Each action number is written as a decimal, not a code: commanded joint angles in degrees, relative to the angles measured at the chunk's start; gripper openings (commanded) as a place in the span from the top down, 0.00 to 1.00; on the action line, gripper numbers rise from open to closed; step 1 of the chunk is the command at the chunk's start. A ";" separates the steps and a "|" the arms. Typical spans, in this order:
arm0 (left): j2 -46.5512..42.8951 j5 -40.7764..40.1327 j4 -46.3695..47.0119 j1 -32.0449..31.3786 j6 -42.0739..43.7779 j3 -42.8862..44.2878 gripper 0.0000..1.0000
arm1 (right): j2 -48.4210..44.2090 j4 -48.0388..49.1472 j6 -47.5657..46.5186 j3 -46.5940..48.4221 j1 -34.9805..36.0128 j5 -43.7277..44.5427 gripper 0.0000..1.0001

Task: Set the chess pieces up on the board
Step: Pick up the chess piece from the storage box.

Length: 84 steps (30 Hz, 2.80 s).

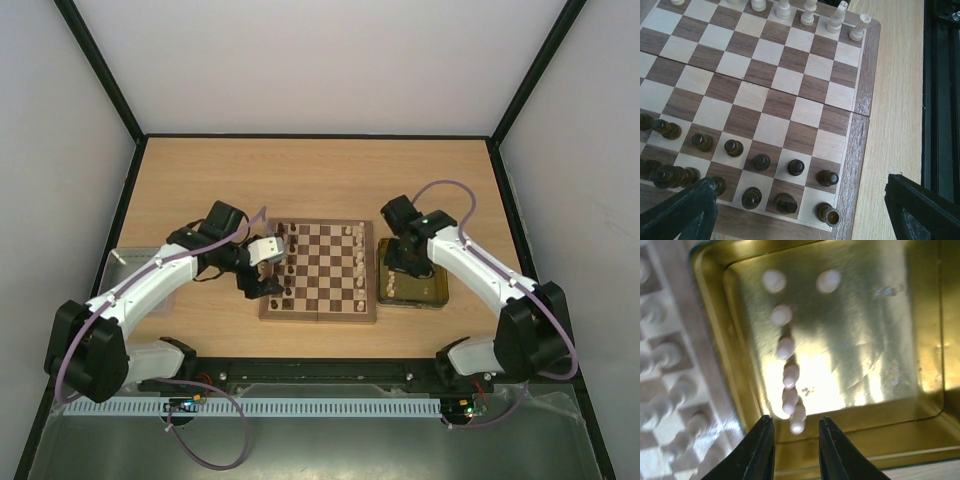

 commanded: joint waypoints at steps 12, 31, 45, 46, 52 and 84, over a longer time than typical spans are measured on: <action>4.43 -0.96 1.87 -4.13 -4.00 4.50 0.01 | 15.18 10.07 -0.93 4.92 -14.84 1.48 0.77; 6.05 -6.38 7.12 -6.17 -8.92 4.35 0.09 | 18.31 12.22 -1.36 4.28 -15.61 1.79 0.78; -0.60 -4.28 18.49 -7.66 -14.13 -0.93 0.06 | 17.21 14.51 -0.95 0.77 -15.74 0.65 0.86; -0.79 -4.48 18.84 -7.63 -14.31 -1.05 0.06 | 17.24 14.61 -0.98 0.57 -15.74 0.70 0.87; -1.13 -5.83 19.82 -7.63 -15.09 -1.35 0.05 | 17.31 14.91 -0.81 0.72 -15.96 1.19 0.97; 8.93 -8.74 13.54 -5.92 -13.48 2.41 0.11 | 21.35 1.21 -2.22 25.56 2.25 2.59 0.98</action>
